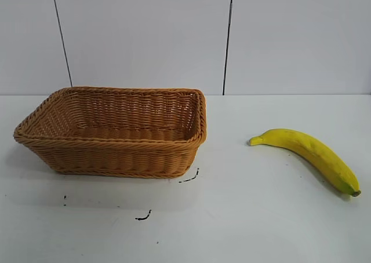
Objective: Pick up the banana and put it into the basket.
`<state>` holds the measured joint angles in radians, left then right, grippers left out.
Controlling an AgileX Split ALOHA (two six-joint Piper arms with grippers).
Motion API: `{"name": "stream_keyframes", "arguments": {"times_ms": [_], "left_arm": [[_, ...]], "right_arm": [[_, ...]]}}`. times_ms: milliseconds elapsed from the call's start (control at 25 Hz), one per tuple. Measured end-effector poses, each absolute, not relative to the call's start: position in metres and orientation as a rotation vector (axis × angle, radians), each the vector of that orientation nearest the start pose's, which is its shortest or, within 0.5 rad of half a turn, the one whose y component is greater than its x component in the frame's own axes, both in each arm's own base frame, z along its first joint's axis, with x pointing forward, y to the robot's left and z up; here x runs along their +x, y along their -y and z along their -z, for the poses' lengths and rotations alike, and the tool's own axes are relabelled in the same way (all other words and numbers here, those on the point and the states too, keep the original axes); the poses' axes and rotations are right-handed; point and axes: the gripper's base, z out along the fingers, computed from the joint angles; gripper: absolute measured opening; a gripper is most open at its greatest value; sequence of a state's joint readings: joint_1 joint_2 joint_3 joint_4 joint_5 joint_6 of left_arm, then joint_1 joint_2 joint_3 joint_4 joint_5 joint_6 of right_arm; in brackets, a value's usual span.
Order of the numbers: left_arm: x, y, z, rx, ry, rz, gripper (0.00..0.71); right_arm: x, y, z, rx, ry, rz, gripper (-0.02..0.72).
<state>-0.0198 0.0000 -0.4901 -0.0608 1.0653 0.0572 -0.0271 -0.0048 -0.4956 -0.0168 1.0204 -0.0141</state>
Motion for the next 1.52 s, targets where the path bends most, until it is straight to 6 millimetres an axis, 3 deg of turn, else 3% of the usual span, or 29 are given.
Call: {"name": "stream_keyframes", "arguments": {"times_ms": [280, 480, 720, 920, 1160, 1320, 1520], "left_arm": [[-0.004, 0.005, -0.274, 0.082, -2.056, 0.050, 0.695], [-0.004, 0.005, -0.274, 0.082, -2.056, 0.050, 0.695], [-0.004, 0.005, -0.274, 0.082, -2.056, 0.050, 0.695], [-0.004, 0.005, -0.274, 0.082, -2.056, 0.050, 0.695], [-0.004, 0.005, -0.274, 0.082, -2.056, 0.050, 0.695], [-0.004, 0.005, -0.274, 0.082, -2.056, 0.050, 0.695], [-0.004, 0.005, -0.274, 0.082, -2.056, 0.050, 0.695]], "right_arm": [[-0.004, 0.001, -0.279, 0.013, -2.004, 0.046, 0.633], [0.001, 0.001, -0.282, 0.013, -2.030, 0.040, 0.681], [0.034, 0.002, -0.319, 0.013, -2.133, 0.035, 0.689], [0.091, 0.003, -0.355, 0.013, -2.244, 0.033, 0.689], [0.176, 0.005, -0.371, 0.013, -2.399, 0.031, 0.689], [0.236, 0.007, -0.367, -0.004, -2.504, 0.034, 0.689], [0.302, 0.009, -0.348, -0.098, -2.621, 0.056, 0.689]]}}
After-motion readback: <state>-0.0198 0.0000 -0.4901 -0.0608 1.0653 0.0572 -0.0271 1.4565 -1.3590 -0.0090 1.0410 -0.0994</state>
